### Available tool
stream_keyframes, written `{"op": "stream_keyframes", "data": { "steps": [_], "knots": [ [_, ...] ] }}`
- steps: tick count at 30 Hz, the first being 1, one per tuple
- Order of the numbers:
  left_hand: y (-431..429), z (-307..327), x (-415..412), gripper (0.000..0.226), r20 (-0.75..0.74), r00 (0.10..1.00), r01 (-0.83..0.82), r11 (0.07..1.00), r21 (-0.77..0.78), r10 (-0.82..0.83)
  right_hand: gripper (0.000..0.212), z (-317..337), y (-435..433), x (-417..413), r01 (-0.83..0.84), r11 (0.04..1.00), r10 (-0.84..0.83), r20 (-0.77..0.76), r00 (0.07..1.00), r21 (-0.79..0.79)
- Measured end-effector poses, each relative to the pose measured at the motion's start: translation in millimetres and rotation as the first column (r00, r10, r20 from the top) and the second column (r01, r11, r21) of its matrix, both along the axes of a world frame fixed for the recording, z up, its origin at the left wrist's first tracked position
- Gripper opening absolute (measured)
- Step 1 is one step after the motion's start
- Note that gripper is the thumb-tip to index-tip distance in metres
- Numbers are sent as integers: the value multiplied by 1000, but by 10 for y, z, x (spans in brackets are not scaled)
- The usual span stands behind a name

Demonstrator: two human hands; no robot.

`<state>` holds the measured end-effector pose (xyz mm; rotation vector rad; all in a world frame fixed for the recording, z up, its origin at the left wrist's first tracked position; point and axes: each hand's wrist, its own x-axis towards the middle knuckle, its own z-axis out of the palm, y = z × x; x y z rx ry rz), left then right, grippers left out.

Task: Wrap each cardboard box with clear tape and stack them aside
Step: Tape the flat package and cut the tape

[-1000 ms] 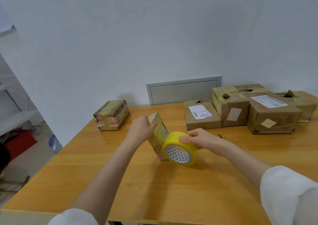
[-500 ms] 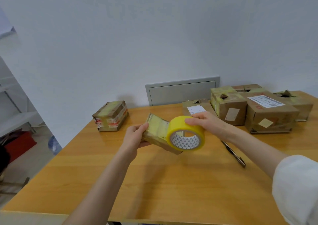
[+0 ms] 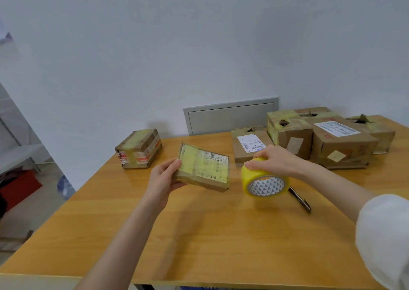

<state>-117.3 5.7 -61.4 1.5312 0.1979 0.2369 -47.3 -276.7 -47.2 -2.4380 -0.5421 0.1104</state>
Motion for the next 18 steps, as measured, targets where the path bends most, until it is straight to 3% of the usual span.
{"op": "stream_keyframes", "data": {
  "steps": [3, 6, 10, 15, 18],
  "knots": [
    [-26, 4, -10, 27, 19, 1000, -1, 999, -34, 2, 40, 5, 61, -15, 41, 988, -28, 89, 996, -149],
    [-14, 2, -16, 30, 28, 1000, -6, 997, -75, 8, 36, 6, 126, -31, 68, 978, -46, 113, 992, -197],
    [1, 12, -10, 30, 45, 999, -1, 995, -96, 5, 43, -22, 177, -28, 100, 981, -87, 83, 993, -169],
    [-8, -16, 1, 28, 50, 999, 7, 992, -122, 0, 73, -113, 230, -41, 163, 970, -153, 68, 986, -179],
    [-20, -61, 16, 29, 16, 1000, 3, 987, -160, -1, 71, -156, 236, -45, 147, 982, -148, 4, 989, -118]
  ]
}}
